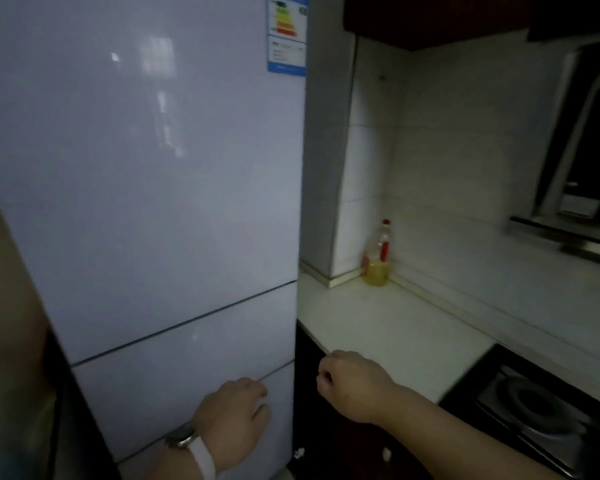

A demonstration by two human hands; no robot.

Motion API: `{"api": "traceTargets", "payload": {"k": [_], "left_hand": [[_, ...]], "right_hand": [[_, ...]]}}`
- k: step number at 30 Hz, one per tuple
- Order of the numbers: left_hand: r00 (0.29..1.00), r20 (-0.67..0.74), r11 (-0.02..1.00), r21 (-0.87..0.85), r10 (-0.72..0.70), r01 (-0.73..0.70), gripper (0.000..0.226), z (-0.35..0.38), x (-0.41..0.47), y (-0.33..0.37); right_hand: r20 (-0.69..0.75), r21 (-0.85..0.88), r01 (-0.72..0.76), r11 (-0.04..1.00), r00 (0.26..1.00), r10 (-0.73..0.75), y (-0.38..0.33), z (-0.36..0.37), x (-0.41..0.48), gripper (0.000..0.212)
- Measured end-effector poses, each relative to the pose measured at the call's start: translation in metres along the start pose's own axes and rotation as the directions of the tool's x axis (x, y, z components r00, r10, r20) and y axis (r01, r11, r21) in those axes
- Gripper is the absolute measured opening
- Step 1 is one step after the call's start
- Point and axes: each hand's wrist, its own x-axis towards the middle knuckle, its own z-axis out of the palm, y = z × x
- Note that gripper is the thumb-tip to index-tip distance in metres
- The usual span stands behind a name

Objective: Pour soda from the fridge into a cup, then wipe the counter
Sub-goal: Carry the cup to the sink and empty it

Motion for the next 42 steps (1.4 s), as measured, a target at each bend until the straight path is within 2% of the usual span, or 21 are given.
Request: {"api": "traceTargets", "payload": {"k": [2, 4, 7, 9, 13, 16, 19, 22, 27, 30, 36, 42], "left_hand": [[0.998, 0.032, 0.998, -0.038, 0.053, -0.052, 0.064, 0.007, 0.004, 0.025], [0.99, 0.064, 0.991, -0.053, 0.122, -0.119, 0.068, 0.016, 0.005, 0.05], [0.973, 0.123, 0.98, -0.04, 0.196, -0.193, 0.045, 0.029, 0.004, 0.093], [0.954, 0.154, 0.966, -0.071, 0.256, -0.248, 0.047, 0.041, 0.002, 0.126], [0.911, 0.205, 0.933, -0.081, 0.359, -0.35, 0.044, 0.063, -0.004, 0.201], [0.877, 0.207, 0.901, -0.119, 0.433, -0.417, 0.052, 0.085, -0.018, 0.261], [0.841, 0.212, 0.868, -0.131, 0.497, -0.48, 0.038, 0.106, -0.044, 0.323], [0.784, 0.24, 0.819, -0.128, 0.572, -0.559, 0.039, 0.122, -0.074, 0.382], [0.681, 0.287, 0.733, -0.136, 0.673, -0.667, 0.053, 0.143, -0.123, 0.472], [0.615, 0.285, 0.671, -0.178, 0.736, -0.72, 0.044, 0.156, -0.15, 0.522], [0.467, 0.28, 0.531, -0.228, 0.838, -0.816, 0.039, 0.178, -0.201, 0.611], [0.293, 0.311, 0.381, -0.279, 0.904, -0.881, 0.037, 0.208, -0.239, 0.687]], "right_hand": [[0.013, -0.007, -0.085, 0.996, 0.996, 0.085, 0.016, -0.008, -0.028, 0.036], [0.014, -0.003, -0.166, 0.986, 0.986, 0.166, 0.033, -0.014, -0.058, 0.037], [-0.015, -0.028, -0.259, 0.965, 0.966, 0.259, 0.054, -0.022, -0.111, 0.041], [-0.048, -0.047, -0.321, 0.946, 0.947, 0.318, 0.067, -0.027, -0.15, 0.043], [-0.136, -0.023, -0.458, 0.889, 0.882, 0.451, 0.097, -0.036, -0.234, 0.041], [-0.164, -0.003, -0.543, 0.839, 0.828, 0.536, 0.12, -0.042, -0.305, 0.036], [-0.182, -0.004, -0.614, 0.789, 0.776, 0.603, 0.136, -0.046, -0.377, 0.032], [-0.205, 0.006, -0.685, 0.729, 0.712, 0.671, 0.149, -0.051, -0.446, 0.031], [-0.234, 0.075, -0.784, 0.616, 0.587, 0.775, 0.16, -0.058, -0.553, 0.029], [-0.254, 0.102, -0.842, 0.53, 0.493, 0.832, 0.166, -0.062, -0.612, 0.031], [-0.241, 0.168, -0.914, 0.37, 0.326, 0.914, 0.165, -0.065, -0.715, 0.035], [-0.222, 0.2, -0.958, 0.206, 0.16, 0.962, 0.163, -0.06, -0.793, 0.041]]}}
